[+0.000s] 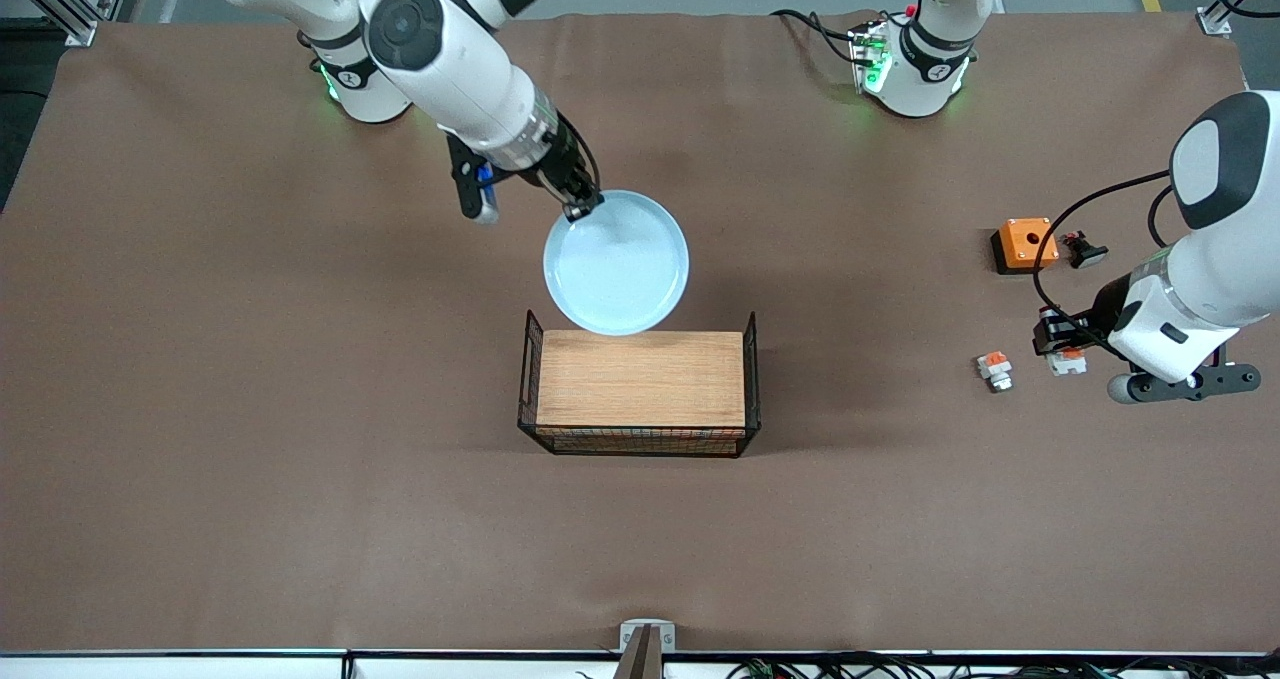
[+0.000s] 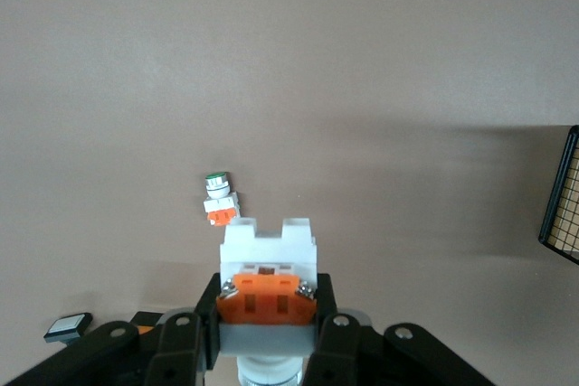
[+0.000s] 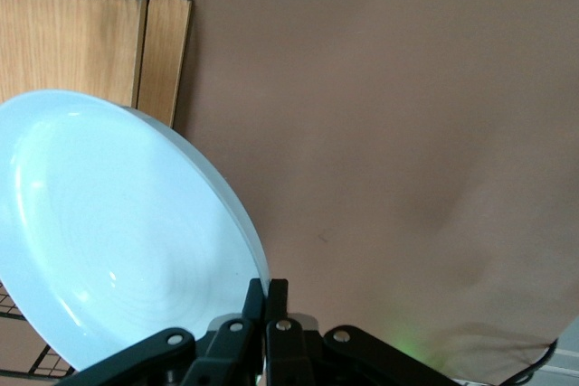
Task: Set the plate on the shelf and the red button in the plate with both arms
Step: 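Lower the plate into the tray while the left gripper carries the button over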
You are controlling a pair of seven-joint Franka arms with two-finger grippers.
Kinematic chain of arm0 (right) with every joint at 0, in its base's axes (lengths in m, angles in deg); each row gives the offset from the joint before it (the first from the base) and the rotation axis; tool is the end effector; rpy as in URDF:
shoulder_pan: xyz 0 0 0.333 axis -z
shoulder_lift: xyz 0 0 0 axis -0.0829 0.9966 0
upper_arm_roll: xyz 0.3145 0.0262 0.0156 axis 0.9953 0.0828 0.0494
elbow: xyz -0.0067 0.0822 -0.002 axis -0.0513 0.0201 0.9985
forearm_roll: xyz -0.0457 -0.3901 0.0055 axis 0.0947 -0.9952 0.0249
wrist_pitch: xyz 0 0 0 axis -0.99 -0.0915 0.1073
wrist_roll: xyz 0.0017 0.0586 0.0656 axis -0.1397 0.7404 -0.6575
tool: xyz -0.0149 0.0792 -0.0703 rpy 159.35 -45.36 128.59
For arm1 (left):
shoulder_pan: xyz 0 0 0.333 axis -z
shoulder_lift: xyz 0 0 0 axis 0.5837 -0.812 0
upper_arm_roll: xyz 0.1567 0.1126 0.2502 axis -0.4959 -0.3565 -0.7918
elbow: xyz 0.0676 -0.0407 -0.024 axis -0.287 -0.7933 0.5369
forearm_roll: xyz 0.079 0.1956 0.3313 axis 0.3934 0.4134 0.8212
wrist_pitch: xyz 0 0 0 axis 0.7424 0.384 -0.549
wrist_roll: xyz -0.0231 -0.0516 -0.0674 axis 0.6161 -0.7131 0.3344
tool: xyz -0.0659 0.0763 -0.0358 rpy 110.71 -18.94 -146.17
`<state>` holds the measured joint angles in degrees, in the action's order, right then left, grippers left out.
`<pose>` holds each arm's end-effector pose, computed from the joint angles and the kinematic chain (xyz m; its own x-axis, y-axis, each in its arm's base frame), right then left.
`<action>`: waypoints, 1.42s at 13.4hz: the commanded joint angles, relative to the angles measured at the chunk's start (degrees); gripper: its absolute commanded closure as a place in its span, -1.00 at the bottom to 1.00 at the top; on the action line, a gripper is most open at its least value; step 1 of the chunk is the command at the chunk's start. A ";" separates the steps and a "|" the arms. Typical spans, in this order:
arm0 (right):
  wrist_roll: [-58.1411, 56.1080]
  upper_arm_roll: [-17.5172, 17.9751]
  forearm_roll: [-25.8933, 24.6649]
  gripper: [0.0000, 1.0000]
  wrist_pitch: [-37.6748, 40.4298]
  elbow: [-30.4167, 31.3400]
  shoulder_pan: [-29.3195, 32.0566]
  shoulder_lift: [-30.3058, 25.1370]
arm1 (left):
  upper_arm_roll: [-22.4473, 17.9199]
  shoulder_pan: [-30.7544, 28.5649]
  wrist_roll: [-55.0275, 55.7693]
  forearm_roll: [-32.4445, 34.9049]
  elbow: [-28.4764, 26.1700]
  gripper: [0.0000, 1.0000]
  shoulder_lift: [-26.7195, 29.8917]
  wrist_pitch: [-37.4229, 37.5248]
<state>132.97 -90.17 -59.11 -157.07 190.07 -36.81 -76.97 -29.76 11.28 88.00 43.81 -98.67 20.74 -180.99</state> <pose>0.4652 0.4186 0.4754 0.2457 -0.9033 -0.3517 -0.9629 -0.2693 0.0190 0.6342 -0.0348 0.4769 0.9954 0.0864 -0.0414 0.0868 -0.9962 0.0076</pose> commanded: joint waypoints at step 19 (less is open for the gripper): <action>-6.80 -0.99 -2.93 0.97 -5.31 -12.14 2.54 17.49 | 6.72 7.20 25.96 -5.33 4.82 0.99 -0.41 0.82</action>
<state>126.68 -91.54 -60.99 -162.07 180.15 -34.76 -61.12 -23.10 16.97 110.57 39.08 -95.12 20.68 -181.00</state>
